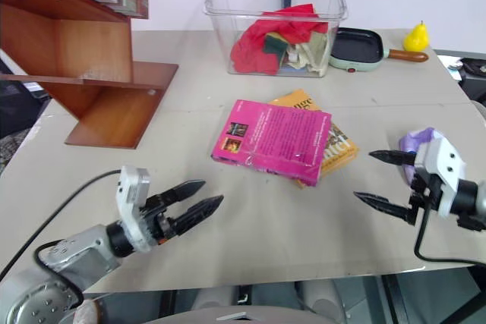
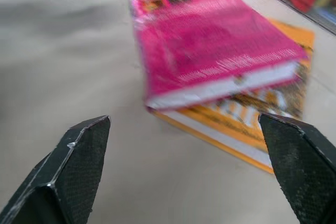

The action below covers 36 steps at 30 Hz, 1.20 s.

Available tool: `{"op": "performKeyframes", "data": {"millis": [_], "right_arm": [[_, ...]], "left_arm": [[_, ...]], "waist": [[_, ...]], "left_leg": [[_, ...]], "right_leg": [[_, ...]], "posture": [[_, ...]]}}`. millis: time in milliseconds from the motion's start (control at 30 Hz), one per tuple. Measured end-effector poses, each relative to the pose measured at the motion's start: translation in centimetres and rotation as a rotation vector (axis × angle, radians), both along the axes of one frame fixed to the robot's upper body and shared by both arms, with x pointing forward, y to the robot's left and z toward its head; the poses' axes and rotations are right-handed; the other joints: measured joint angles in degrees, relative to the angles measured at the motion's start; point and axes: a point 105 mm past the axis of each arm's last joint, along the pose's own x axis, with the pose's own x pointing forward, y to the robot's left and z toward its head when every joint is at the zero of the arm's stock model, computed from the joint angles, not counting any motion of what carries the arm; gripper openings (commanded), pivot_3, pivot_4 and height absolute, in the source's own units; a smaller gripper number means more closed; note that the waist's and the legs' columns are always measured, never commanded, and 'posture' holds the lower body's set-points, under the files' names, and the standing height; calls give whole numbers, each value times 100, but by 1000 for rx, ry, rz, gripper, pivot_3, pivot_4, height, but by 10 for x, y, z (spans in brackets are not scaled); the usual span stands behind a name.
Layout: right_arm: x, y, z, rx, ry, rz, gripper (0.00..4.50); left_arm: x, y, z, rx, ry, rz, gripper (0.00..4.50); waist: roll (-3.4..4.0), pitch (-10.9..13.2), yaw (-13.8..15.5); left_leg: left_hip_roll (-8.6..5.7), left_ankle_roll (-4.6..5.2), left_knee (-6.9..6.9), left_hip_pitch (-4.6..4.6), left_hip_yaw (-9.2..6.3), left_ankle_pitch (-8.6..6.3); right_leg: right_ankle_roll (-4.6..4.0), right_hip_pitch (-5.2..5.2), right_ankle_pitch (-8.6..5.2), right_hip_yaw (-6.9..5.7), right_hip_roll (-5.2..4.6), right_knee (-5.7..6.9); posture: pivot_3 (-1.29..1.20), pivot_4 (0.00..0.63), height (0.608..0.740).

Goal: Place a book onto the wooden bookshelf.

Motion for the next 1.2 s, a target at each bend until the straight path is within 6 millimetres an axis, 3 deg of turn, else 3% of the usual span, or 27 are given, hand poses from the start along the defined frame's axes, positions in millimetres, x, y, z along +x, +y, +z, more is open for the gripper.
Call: {"op": "performKeyframes", "data": {"millis": [133,267,400,833,1200], "right_arm": [[-11,3,-1,-3,1,-28,4448],[-22,5,4,0,-14,-59,4448],[-29,8,9,0,-34,-69,4448],[-34,5,9,-23,-27,-107,4448],[-34,2,10,-44,-30,-115,4448]], "left_arm": [[12,6,-15,-186,266,105,4218],[43,-17,-12,-385,370,157,4218],[56,-34,-26,-456,475,178,4218],[91,-55,-31,-622,562,194,4218],[112,-78,-28,-633,606,145,4218]], "waist": [[-2,1,4],[3,-6,89],[-17,-14,102],[53,-56,163],[61,-62,181]], "left_leg": [[-15,0,2,0,-1,0],[-31,-1,25,-2,11,0],[-32,-1,27,-2,14,0],[-42,-2,73,-6,-12,-1],[-53,-1,75,-18,-31,-1]], "right_leg": [[0,1,0,5,-4,-1],[-9,23,5,-5,-9,-6],[-23,25,14,-5,-5,-8],[-2,53,0,-13,-9,-10],[-2,55,0,-17,-10,-15]], "posture": [[0,150,740],[0,150,740],[0,150,740],[0,150,740],[0,150,740]]}}
